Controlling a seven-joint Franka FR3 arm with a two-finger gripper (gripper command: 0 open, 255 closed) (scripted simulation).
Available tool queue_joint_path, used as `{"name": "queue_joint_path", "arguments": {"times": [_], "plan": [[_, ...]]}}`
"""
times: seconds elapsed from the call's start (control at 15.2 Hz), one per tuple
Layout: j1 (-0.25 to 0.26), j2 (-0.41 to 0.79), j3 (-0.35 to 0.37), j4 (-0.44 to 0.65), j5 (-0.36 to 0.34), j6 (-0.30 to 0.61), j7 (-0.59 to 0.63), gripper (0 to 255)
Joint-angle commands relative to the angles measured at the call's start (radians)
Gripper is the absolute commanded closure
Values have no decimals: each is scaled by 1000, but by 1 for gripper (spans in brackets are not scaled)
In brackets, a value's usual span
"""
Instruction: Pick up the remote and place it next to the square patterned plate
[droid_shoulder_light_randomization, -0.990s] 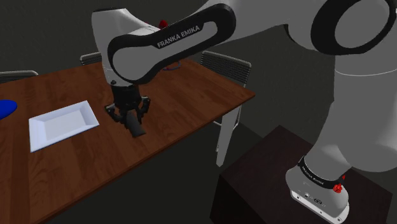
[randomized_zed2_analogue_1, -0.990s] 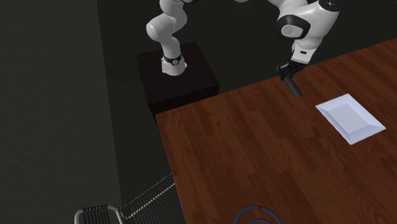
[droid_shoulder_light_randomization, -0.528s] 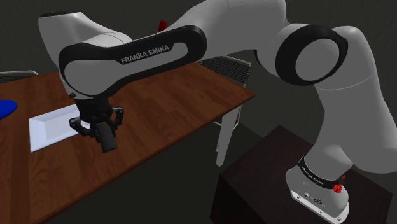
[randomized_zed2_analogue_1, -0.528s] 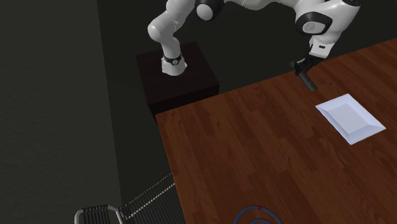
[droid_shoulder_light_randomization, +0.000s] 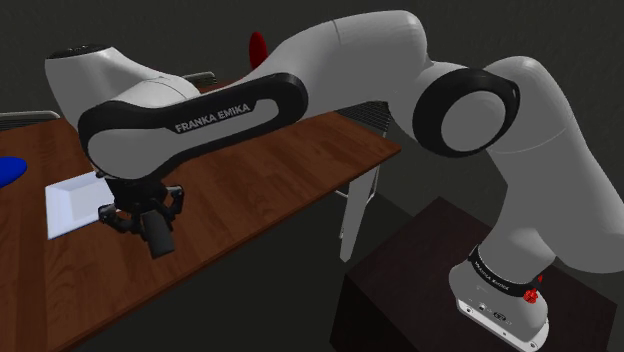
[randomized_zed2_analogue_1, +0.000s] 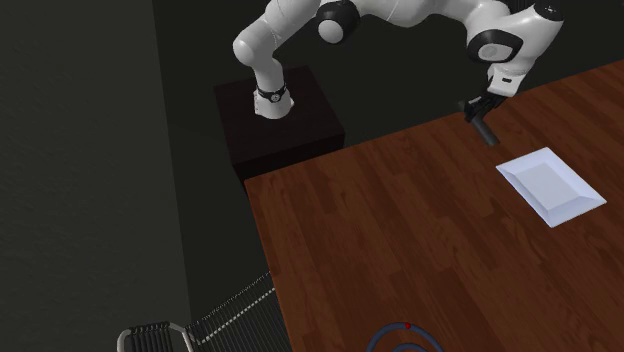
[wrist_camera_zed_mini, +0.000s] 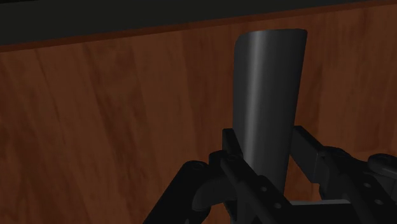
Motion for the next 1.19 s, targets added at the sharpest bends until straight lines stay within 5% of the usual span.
{"name": "queue_joint_path", "arguments": {"times": [0.0,0.92,0.99,1.12], "plan": [[-1,6,-1,-14,-2,21,1,255],[-4,29,-6,-67,-7,96,4,255],[-4,29,-6,-67,-7,96,4,0],[-4,29,-6,-67,-7,96,4,0]]}}
